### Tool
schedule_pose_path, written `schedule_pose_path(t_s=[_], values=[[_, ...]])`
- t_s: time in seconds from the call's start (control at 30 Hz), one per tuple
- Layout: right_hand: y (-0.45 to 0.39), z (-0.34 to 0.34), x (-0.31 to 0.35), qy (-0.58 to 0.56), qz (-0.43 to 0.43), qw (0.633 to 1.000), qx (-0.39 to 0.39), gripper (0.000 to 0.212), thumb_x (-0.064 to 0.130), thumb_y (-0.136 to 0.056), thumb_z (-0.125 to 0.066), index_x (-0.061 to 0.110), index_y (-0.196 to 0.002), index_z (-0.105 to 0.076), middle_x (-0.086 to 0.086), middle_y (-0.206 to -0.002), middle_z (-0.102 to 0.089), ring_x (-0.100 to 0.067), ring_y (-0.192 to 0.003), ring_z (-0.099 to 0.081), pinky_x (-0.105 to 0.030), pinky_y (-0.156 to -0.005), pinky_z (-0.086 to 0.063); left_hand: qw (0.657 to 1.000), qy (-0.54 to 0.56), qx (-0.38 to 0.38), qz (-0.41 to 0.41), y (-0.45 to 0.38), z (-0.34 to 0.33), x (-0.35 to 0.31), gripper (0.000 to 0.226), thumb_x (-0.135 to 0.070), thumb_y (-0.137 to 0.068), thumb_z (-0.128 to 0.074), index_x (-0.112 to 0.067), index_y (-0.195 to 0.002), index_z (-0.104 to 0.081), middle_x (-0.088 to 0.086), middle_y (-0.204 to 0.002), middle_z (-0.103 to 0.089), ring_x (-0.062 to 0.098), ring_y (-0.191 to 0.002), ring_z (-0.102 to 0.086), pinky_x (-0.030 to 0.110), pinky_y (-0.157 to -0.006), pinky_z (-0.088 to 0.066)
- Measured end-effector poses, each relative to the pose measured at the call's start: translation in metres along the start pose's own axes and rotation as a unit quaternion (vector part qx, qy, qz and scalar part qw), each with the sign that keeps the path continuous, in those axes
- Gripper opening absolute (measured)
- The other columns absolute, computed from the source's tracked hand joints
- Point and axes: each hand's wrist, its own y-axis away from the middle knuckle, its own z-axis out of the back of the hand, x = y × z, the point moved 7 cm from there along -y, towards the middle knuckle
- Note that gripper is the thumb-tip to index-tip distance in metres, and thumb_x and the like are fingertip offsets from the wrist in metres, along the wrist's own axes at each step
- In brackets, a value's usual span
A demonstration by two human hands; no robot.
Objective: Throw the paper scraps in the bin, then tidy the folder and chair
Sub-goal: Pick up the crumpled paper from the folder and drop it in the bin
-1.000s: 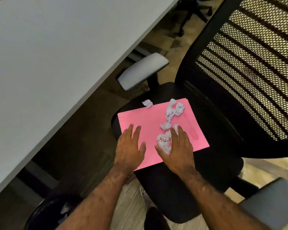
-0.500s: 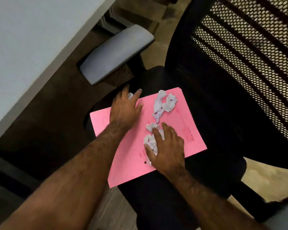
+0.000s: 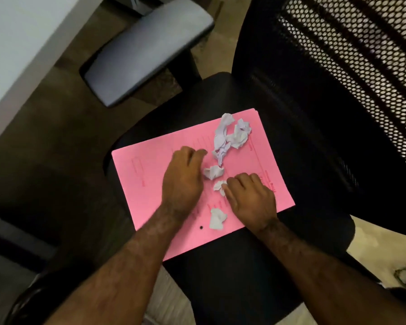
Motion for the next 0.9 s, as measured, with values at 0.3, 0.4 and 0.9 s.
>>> schedule_pose_path(t_s=[0.3,0.4,0.9], values=[[0.005,0.002,-0.006,-0.002,-0.042,0.999,0.015,0.031,0.031,-0.095,-0.048,0.009,-0.085,-0.068,-0.012,-0.079,-0.065,-0.030,-0.070,-0.062,-0.034,-0.049,-0.049,0.990,-0.113,0.043,-0.072,0.006,-0.019,-0.022,0.028,-0.037,-0.094,-0.051,-0.011,-0.089,-0.059,0.011,-0.084,-0.055,0.026,-0.068,-0.049,0.032,-0.048,-0.033],[0.004,0.001,-0.009,-0.027,-0.061,0.998,0.018,0.028,0.029,-0.095,-0.055,0.007,-0.083,-0.067,-0.013,-0.077,-0.065,-0.031,-0.069,-0.062,-0.037,-0.051,-0.050,0.990,-0.099,0.064,-0.073,0.014,-0.012,-0.014,0.025,-0.029,-0.098,-0.048,-0.008,-0.089,-0.058,0.010,-0.085,-0.057,0.024,-0.070,-0.048,0.034,-0.053,-0.034],[0.009,0.009,-0.011,-0.045,-0.075,0.991,-0.097,0.036,0.024,-0.099,-0.045,0.003,-0.073,-0.058,-0.015,-0.067,-0.062,-0.031,-0.058,-0.057,-0.033,-0.051,-0.042,0.989,-0.092,0.096,-0.058,0.098,-0.020,-0.053,0.023,-0.007,-0.069,-0.066,-0.012,-0.090,-0.059,0.007,-0.079,-0.060,0.026,-0.064,-0.055,0.027,-0.042,-0.031]])
